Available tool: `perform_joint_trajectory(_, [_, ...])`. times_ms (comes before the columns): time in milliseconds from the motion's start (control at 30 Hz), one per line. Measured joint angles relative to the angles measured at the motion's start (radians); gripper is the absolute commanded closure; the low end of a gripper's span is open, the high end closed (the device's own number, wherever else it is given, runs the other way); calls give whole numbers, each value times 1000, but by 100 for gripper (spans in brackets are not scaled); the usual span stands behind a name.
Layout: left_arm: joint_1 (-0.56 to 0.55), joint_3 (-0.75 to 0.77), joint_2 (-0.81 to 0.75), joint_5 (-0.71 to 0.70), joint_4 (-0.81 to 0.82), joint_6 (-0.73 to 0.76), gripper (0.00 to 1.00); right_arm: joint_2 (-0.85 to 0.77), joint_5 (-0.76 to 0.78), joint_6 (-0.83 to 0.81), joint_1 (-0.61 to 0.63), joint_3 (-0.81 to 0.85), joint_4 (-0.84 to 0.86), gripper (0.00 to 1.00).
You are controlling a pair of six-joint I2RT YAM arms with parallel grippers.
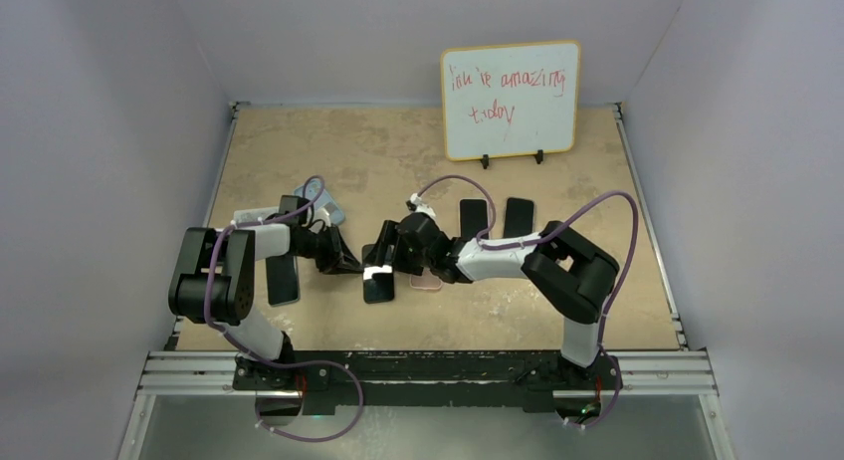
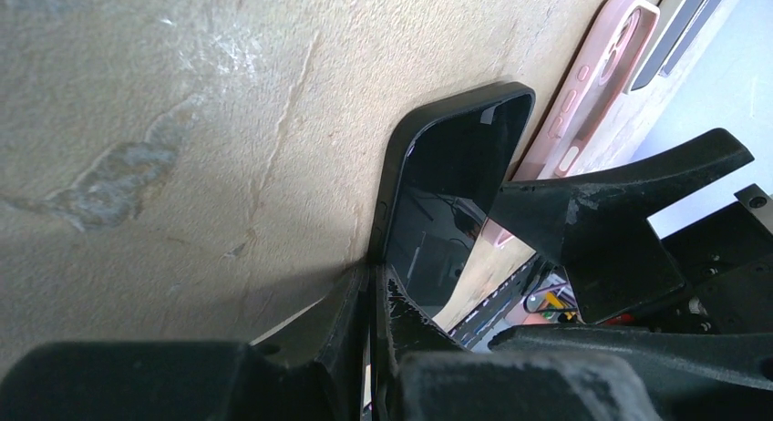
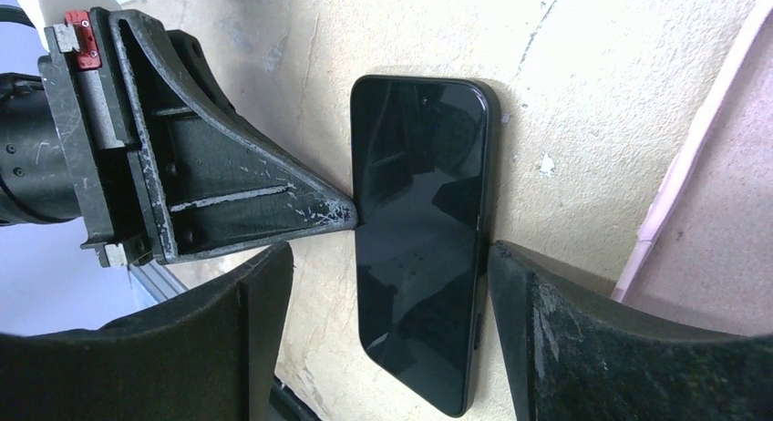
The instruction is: Put the phone into the phone case
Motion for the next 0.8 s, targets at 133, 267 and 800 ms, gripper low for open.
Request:
perform_joint_trajectory(133, [2, 0, 0, 1, 0, 0, 93, -7, -16, 8, -8, -52, 91, 26])
perform_joint_trajectory(267, [2, 0, 0, 1, -1, 0, 93, -13, -37, 11, -16, -96, 159, 33])
perform_joint_trajectory(800, [2, 0, -38, -43, -16, 3, 91, -21, -135, 40, -20, -202, 320, 45])
